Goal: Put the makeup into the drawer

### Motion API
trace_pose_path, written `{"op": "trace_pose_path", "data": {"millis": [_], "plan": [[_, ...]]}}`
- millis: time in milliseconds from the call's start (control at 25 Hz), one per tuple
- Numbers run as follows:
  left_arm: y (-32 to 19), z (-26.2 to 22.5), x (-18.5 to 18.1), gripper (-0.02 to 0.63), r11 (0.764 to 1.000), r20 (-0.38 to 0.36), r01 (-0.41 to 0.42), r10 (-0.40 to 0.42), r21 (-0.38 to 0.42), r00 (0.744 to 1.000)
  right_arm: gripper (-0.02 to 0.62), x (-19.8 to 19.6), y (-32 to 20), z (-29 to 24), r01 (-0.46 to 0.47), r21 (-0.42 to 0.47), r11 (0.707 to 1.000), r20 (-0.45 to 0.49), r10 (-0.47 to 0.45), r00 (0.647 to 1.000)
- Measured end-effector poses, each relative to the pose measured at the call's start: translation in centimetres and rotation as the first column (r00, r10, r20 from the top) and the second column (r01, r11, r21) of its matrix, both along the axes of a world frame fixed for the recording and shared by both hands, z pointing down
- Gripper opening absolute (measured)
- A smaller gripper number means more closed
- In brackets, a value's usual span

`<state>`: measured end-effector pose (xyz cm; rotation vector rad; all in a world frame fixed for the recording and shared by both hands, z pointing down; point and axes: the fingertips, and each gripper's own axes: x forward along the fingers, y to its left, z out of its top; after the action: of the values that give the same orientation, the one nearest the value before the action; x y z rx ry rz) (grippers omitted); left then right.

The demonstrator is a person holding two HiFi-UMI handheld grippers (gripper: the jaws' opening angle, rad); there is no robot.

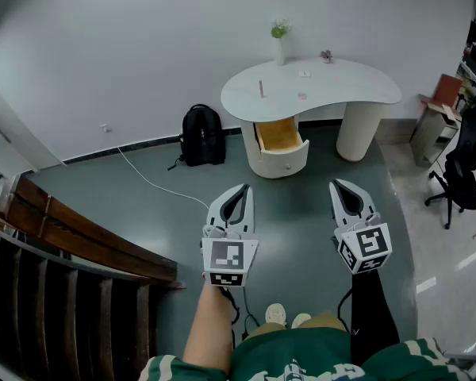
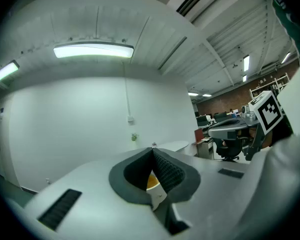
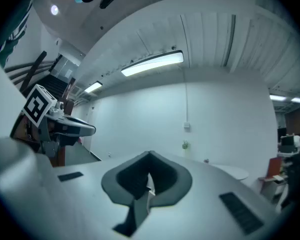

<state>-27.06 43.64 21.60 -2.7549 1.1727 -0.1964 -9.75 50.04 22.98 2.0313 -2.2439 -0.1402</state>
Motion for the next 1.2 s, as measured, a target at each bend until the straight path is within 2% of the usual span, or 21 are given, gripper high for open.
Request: {"op": "trace_pose_path", "data": {"millis": [240, 280, 320, 360, 440, 640, 840, 1200], "plan": [[-0.2, -0.2, -0.6, 0.000, 1.000, -0.027, -0.007, 0.007, -0.004, 1.000, 0.006, -0.3, -0.1, -0.3, -0.009, 0.029, 1.000, 0.038, 0.008, 0.999], [-0.2, -0.2, -0.7, 0.000, 1.000, -0.021, -0.011, 0.011, 0.000, 1.000, 0.041, -0.4, -0.1, -0.3, -0.004, 0.033, 0.999, 0.052, 0.002, 0.999], [-0.2, -0.1, -0.7, 0.000, 1.000, -0.016, -0.015, 0.015, 0.003, 1.000, 0.163, -0.4, -0.2, -0.2, 0.003, 0.035, 0.999, 0.058, -0.005, 0.998], [-0.3, -0.1, -0.7, 0.000, 1.000, -0.013, -0.015, 0.015, 0.003, 1.000, 0.254, -0.5, -0.3, -0.2, 0.006, 0.036, 0.999, 0.056, -0.008, 0.998], [-0.5, 0.0, -0.8, 0.000, 1.000, -0.018, -0.014, 0.014, -0.001, 1.000, 0.279, -0.5, -0.5, -0.2, 0.004, 0.040, 0.999, 0.041, -0.006, 0.999], [-2.1, 0.8, -0.2, 0.000, 1.000, -0.015, -0.012, 0.012, -0.009, 1.000, 0.285, 0.2, -2.3, 0.3, -0.001, 0.041, 0.999, 0.045, -0.001, 0.999], [-5.3, 1.0, 1.5, 0.000, 1.000, -0.007, 0.005, -0.005, -0.010, 1.000, 0.285, 1.9, -5.6, 0.6, 0.036, 0.041, 0.999, 0.051, -0.038, 0.998], [-15.8, 0.2, 6.9, 0.000, 0.998, 0.002, 0.065, -0.065, 0.012, 0.998, 0.290, 7.2, -17.5, -0.2, 0.120, 0.057, 0.991, 0.048, -0.123, 0.991]]}}
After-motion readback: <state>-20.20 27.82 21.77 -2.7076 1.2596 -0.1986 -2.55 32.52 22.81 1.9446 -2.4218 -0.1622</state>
